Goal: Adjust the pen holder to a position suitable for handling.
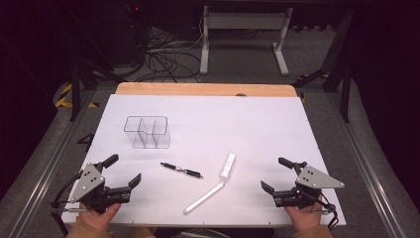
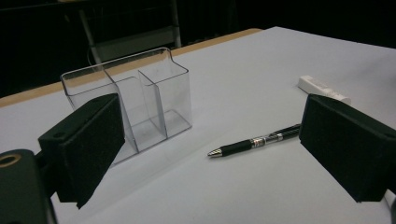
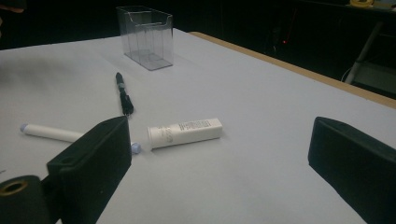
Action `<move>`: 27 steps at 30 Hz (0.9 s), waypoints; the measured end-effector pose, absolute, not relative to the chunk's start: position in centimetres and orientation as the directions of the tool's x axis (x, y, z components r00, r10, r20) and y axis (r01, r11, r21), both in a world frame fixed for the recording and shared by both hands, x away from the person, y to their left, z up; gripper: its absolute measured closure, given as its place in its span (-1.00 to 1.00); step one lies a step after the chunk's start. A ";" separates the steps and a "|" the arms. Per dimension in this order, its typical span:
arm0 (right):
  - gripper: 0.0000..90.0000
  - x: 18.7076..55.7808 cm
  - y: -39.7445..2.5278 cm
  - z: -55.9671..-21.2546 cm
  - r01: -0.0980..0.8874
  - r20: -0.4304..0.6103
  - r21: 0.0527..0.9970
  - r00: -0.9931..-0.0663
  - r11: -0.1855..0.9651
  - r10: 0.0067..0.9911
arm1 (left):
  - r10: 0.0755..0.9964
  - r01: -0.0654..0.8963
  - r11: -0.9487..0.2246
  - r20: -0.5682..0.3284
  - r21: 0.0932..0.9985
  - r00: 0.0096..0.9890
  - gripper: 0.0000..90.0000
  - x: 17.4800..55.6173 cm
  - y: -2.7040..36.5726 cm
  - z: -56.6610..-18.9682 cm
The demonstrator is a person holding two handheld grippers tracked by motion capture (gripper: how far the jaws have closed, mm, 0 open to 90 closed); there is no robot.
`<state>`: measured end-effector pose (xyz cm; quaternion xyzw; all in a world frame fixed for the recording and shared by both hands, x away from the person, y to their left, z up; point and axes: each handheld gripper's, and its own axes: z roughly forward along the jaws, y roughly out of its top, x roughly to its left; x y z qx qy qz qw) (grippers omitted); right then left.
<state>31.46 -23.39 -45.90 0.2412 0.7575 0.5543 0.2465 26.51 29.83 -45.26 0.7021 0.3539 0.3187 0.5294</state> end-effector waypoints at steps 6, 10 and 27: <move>-0.82 31.5 -23.3 -46.1 0.093 -0.109 0.955 -0.771 0.280 0.627 | 0.828 0.150 -0.204 0.089 0.968 0.553 -0.82 26.4 29.6 -44.9; -0.80 31.5 -23.3 -46.1 0.089 -0.111 0.956 -0.770 0.278 0.628 | 0.824 0.152 -0.194 0.077 0.969 0.561 -0.81 26.4 29.6 -45.0; -0.75 31.6 -23.8 -46.2 0.111 -0.087 0.952 -0.795 0.284 0.601 | 0.821 0.183 -0.179 0.044 0.967 0.569 -0.85 27.0 29.1 -44.1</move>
